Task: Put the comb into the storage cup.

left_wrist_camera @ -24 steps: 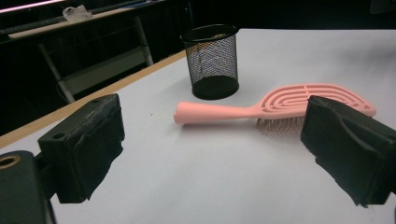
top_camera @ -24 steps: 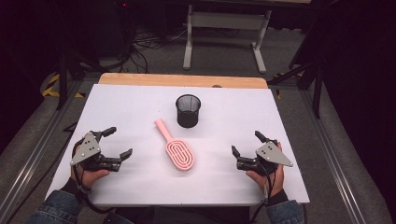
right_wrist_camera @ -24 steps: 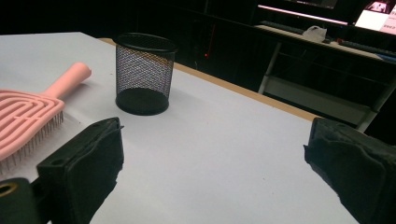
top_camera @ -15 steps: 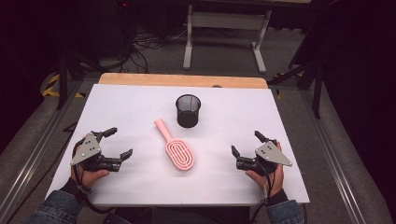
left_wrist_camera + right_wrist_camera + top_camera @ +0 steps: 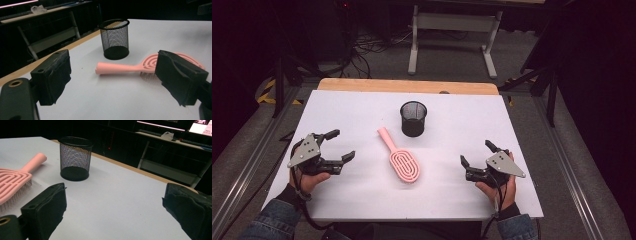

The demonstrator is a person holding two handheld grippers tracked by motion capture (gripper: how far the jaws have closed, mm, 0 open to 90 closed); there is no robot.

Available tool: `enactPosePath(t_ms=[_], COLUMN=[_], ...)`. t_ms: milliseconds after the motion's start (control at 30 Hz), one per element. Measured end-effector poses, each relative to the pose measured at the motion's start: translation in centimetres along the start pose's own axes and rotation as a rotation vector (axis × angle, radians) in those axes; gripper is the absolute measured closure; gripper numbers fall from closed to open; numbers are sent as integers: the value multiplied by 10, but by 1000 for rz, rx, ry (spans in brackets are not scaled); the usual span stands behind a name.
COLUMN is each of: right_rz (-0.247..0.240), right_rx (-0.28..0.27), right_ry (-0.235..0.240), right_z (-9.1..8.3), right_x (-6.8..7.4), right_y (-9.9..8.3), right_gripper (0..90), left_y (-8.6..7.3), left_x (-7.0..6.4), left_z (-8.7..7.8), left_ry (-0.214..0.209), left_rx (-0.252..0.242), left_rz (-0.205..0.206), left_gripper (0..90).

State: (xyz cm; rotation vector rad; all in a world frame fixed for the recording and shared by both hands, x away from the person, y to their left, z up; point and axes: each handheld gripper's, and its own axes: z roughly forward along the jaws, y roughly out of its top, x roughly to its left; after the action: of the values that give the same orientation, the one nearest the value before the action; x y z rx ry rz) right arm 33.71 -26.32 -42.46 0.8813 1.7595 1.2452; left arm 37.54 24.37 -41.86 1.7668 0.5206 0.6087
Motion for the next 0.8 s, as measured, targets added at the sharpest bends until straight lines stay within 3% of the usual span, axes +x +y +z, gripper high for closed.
enactPosePath(t_ms=[133,333,533,700,800], right_rz=[0,0,1,5,1], right_rx=[6,7,8,15,20], right_ry=[0,2,8,10,17], right_z=[1,1,1,3,4], right_x=[0,0,1,1,1], right_y=[-1,-1,-1,-1,-2], right_gripper=[55,57,58,63,63], left_y=[7,15,21,23,23], left_x=[3,12,14,21,22], left_z=[14,36,54,71,84], left_ry=[-9,-20,-31,-77,-71], left_rx=[14,19,38,60,95], left_rz=[21,-21,-20,-47,-54], left_gripper=[174,332,460,693,811])
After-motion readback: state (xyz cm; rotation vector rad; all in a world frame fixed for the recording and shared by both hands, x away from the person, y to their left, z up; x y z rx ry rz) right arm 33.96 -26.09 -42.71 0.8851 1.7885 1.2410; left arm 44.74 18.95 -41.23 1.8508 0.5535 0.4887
